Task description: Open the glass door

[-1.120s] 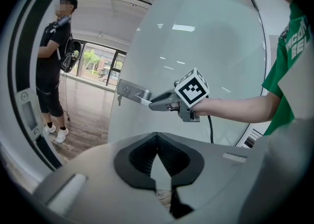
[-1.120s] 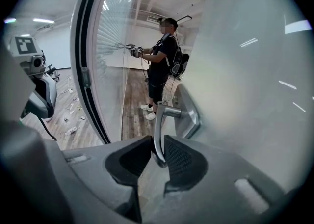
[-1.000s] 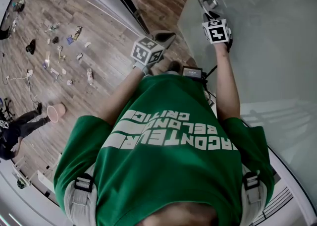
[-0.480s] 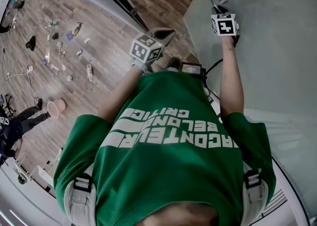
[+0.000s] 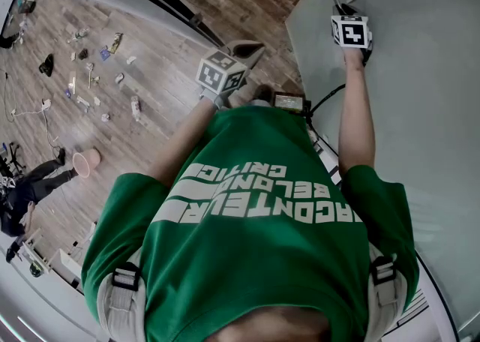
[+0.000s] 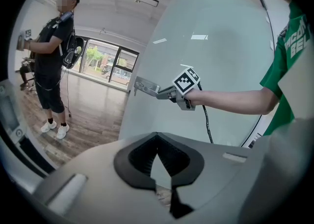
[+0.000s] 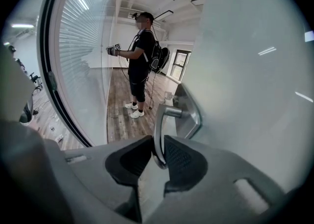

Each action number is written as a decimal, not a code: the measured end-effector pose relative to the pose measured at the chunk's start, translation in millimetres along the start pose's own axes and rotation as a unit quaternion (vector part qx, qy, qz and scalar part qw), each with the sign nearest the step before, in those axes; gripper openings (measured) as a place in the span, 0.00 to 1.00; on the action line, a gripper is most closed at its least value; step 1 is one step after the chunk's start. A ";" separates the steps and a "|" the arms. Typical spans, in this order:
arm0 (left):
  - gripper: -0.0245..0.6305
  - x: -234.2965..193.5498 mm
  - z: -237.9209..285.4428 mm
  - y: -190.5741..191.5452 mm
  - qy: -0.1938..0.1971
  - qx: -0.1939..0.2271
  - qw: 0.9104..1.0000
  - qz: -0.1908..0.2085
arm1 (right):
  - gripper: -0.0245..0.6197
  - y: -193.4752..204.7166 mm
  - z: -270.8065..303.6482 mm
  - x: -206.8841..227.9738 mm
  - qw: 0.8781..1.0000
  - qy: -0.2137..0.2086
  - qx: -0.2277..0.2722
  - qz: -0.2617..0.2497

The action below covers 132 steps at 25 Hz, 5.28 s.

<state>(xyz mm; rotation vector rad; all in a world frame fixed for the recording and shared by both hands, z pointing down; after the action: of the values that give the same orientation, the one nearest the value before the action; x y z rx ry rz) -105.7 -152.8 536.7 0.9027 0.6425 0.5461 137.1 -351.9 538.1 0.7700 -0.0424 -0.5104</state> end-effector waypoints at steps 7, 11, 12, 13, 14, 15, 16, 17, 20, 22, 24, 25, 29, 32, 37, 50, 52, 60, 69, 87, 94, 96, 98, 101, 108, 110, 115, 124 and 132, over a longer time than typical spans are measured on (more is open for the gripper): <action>0.06 2.0 6.6 0.1 0.000 -0.001 1.000 0.000 | 0.13 3.2 2.5 28.2 1.000 0.015 -0.004 0.019; 0.06 2.3 12.7 2.3 0.000 -0.002 1.000 0.001 | 0.13 10.6 7.1 45.8 0.999 0.027 -0.018 0.031; 0.06 2.9 13.9 1.7 0.001 -0.002 1.000 0.001 | 0.13 12.0 7.4 50.7 0.999 0.031 -0.023 0.034; 0.06 3.1 15.3 0.2 0.001 -0.003 1.000 0.001 | 0.13 11.7 7.9 55.6 0.998 0.033 -0.025 0.038; 0.06 2.9 17.0 -1.7 0.002 -0.004 1.000 0.001 | 0.13 10.2 9.0 60.5 0.998 0.034 -0.024 0.040; 0.06 2.2 19.2 -3.6 0.003 -0.004 1.000 0.001 | 0.13 8.0 10.8 65.4 0.998 0.035 -0.021 0.040; 0.06 1.3 21.7 -4.9 0.004 -0.005 1.000 0.001 | 0.13 6.9 13.0 70.3 0.998 0.037 -0.020 0.042; 0.06 0.7 24.0 -5.6 0.005 -0.006 1.000 0.001 | 0.13 8.1 15.1 75.1 0.998 0.040 -0.024 0.044; 0.06 1.3 27.7 -5.1 0.006 -0.008 1.000 0.002 | 0.13 8.0 18.7 86.6 0.998 0.045 -0.020 0.046; 0.06 2.7 29.5 -5.5 0.007 -0.009 1.000 0.004 | 0.13 10.5 18.0 94.4 0.997 0.051 -0.024 0.053; 0.06 4.0 32.6 -6.8 0.008 -0.009 1.000 0.006 | 0.13 16.5 17.5 103.2 0.996 0.059 -0.037 0.063; 0.06 4.4 34.4 -7.4 0.008 -0.010 1.000 0.007 | 0.13 15.8 18.3 107.4 0.996 0.062 -0.033 0.062; 0.06 5.3 41.8 -8.8 0.010 -0.010 1.000 0.008 | 0.12 12.8 22.6 122.3 0.996 0.069 -0.021 0.060; 0.06 7.5 47.3 -11.0 0.012 -0.010 1.000 0.009 | 0.12 19.5 23.4 129.4 0.994 0.063 -0.043 0.082; 0.06 13.3 57.2 -13.1 0.012 -0.010 1.000 0.009 | 0.12 17.0 24.2 153.2 0.993 0.099 -0.025 0.066; 0.06 32.9 102.6 -15.6 0.047 -0.011 0.999 0.014 | 0.12 31.0 32.5 188.2 0.987 0.109 -0.053 0.101; 0.06 32.2 108.4 -15.6 0.053 -0.013 0.998 0.015 | 0.12 34.5 32.8 192.3 0.986 0.111 -0.064 0.109; 0.06 26.3 138.4 -24.7 0.083 -0.014 0.996 0.024 | 0.12 38.9 32.0 218.9 0.980 0.149 -0.073 0.108; 0.06 26.4 181.5 -58.9 0.114 -0.010 0.993 0.037 | 0.12 45.0 33.0 249.5 0.978 0.161 -0.076 0.107; 0.06 28.7 242.3 -87.6 0.171 -0.018 0.983 0.068 | 0.12 58.1 44.9 284.3 0.976 0.166 -0.059 0.127; 0.06 29.4 269.9 -96.6 0.188 -0.020 0.979 0.076 | 0.12 69.6 48.0 301.5 0.973 0.174 -0.061 0.138; 0.06 30.3 276.8 -99.7 0.191 -0.020 0.978 0.079 | 0.12 74.0 49.0 306.3 0.972 0.177 -0.062 0.140; 0.06 30.8 282.6 -103.4 0.194 -0.021 0.977 0.081 | 0.12 77.1 48.5 311.2 0.971 0.181 -0.064 0.142; 0.06 31.2 291.0 -110.0 0.199 -0.024 0.976 0.084 | 0.12 77.0 43.2 317.1 0.967 0.188 -0.078 0.151; 0.06 31.3 313.9 -120.7 0.210 -0.030 0.973 0.094 | 0.12 91.9 50.3 339.5 0.965 0.196 -0.070 0.159; 0.06 31.8 317.9 -122.3 0.213 -0.031 0.972 0.096 | 0.12 95.0 49.0 344.3 0.964 0.201 -0.071 0.162; 0.06 33.3 327.6 -124.0 0.219 -0.037 0.970 0.098 | 0.12 103.1 46.5 359.7 0.960 0.208 -0.075 0.170; 0.06 31.9 364.6 -140.6 0.219 -0.046 0.970 0.094 | 0.13 119.1 47.5 404.9 0.952 0.223 -0.098 0.185; 0.06 36.4 379.0 -141.3 0.227 -0.053 0.968 0.094 | 0.13 143.6 40.9 430.9 0.946 0.238 -0.099 0.198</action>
<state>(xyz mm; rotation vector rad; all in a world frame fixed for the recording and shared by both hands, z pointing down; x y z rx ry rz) 210.5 -403.5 581.9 0.7450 0.9368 0.9658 567.5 -488.5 601.6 0.6480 0.2961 0.0623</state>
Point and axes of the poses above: the fingertips, and each gripper's own axes: z forward along the fingers, x to its right, y out of its underside, the point moved 7 cm from there along -z, backward along the fingers, and after that the axes turned 8 degrees about z, right-handed, at the moved point
